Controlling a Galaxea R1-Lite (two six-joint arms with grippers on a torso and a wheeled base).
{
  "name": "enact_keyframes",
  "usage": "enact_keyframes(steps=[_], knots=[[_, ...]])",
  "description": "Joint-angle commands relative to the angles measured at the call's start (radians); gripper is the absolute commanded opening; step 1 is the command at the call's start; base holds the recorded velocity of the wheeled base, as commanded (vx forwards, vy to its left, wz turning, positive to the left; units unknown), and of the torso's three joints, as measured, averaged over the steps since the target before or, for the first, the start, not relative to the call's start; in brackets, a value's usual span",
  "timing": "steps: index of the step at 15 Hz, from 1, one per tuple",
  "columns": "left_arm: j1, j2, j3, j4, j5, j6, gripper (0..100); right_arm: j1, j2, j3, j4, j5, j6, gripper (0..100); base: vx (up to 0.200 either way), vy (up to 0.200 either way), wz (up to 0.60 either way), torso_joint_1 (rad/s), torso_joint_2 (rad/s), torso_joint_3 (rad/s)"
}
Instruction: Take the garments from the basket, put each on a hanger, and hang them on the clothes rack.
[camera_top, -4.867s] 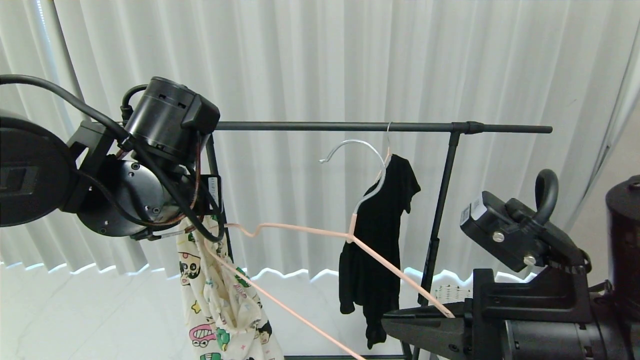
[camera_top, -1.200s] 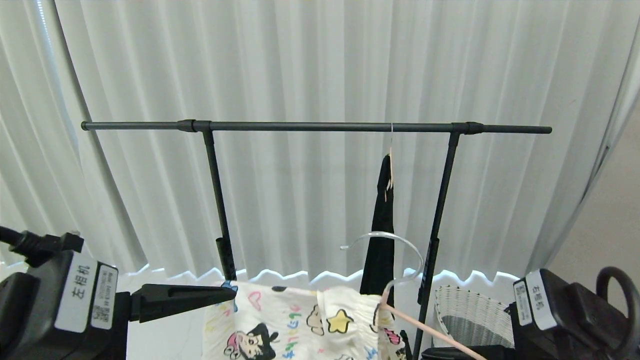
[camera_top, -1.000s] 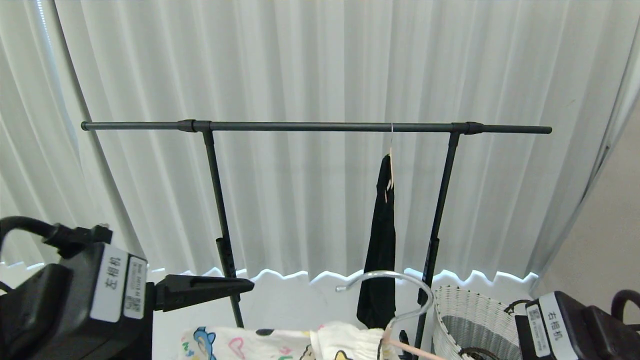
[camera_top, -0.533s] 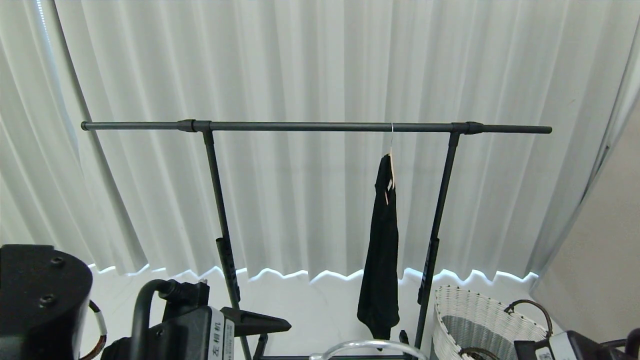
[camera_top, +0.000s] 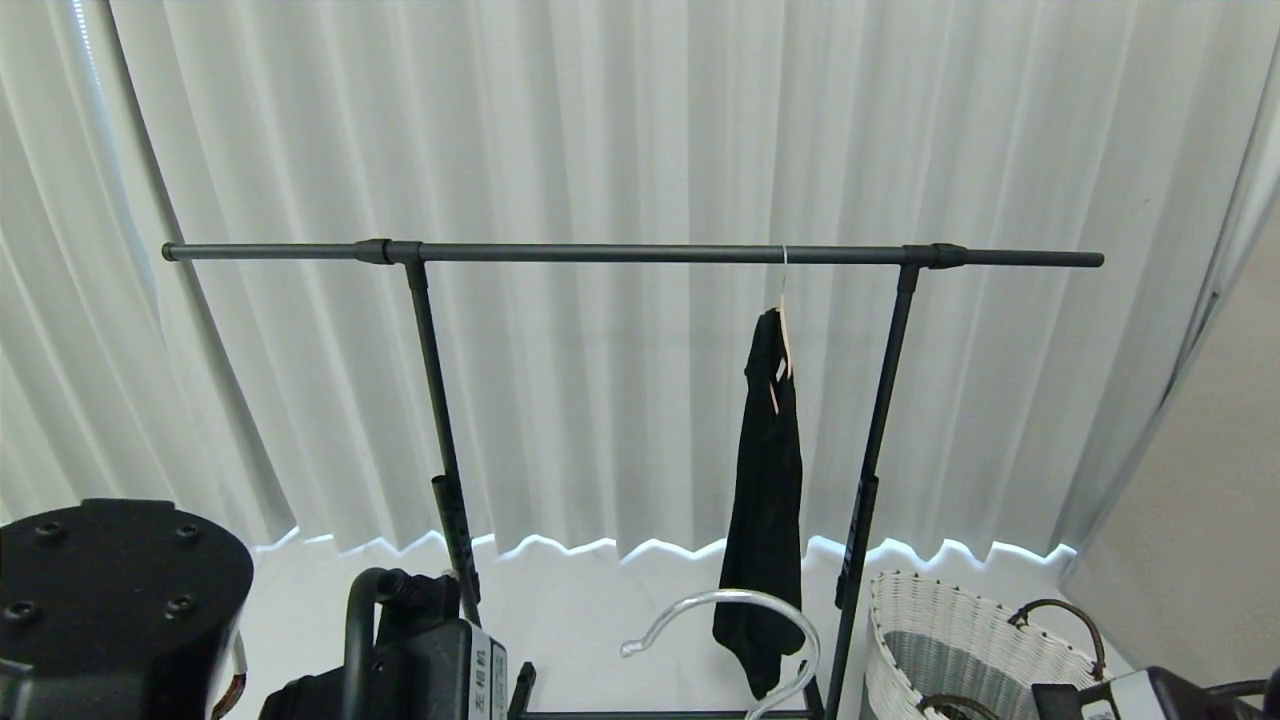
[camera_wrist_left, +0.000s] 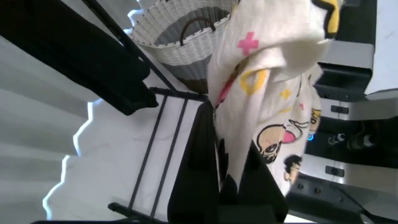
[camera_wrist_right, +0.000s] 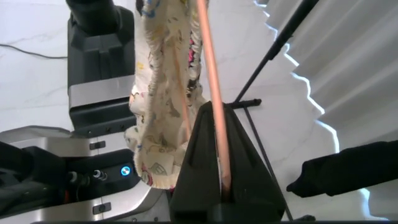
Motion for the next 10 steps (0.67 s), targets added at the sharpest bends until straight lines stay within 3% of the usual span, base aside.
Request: enact_keyframes(steps=[1,3,5,8,10], knots=[[0.002,0.008,0.005,-0.001,0.0,-0.005,0,0.0,0.002,-0.001,0.003,-0.001,-0.001,100,0.0,0.0,0.0,0.0,0.0,0.0],[0.009,0.006,0.024,-0.001,0.006,-0.011,0,-0.014,0.002,-0.002,0.002,-0.028,-0.001,100,0.0,0.0,0.0,0.0,0.0,0.0],[0.06,-0.006,0.071,-0.001,0.035,-0.005,0,-0.081,-0.006,-0.001,0.0,-0.103,-0.001,100,0.0,0.0,0.0,0.0,0.0,0.0],[0.083,-0.043,0.096,-0.001,0.161,-0.002,0,-0.178,-0.017,0.004,0.0,-0.1,0.01,100,0.0,0.0,0.0,0.0,0.0,0.0],[0.158,-0.044,0.09,-0.003,0.212,-0.011,0,-0.187,-0.007,0.004,0.0,-0.099,0.042,100,0.0,0.0,0.0,0.0,0.0,0.0]])
